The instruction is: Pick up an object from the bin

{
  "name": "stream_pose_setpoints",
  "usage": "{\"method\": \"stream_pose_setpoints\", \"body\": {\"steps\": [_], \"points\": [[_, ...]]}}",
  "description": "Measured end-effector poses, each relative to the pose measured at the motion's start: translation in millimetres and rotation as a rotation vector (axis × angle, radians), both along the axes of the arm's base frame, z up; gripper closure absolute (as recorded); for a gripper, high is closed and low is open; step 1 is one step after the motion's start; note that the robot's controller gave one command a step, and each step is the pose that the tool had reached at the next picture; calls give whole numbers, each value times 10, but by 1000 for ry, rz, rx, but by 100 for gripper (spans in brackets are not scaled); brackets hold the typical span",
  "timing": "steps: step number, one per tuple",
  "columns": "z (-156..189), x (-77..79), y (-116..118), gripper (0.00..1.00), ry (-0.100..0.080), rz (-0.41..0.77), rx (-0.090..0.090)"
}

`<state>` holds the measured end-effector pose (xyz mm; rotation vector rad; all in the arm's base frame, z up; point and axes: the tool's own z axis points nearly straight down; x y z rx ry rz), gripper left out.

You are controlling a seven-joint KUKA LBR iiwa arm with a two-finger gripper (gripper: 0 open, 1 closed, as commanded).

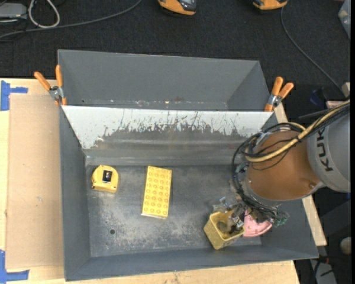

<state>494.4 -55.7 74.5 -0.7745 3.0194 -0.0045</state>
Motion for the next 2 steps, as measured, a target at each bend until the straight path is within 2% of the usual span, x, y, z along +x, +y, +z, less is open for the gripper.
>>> {"method": "stream_pose_setpoints", "body": {"steps": [1, 2], "points": [[-4, 4, 3, 100, 2, -47, 1], [-17, 278, 108, 100, 6, 87, -2]]}}
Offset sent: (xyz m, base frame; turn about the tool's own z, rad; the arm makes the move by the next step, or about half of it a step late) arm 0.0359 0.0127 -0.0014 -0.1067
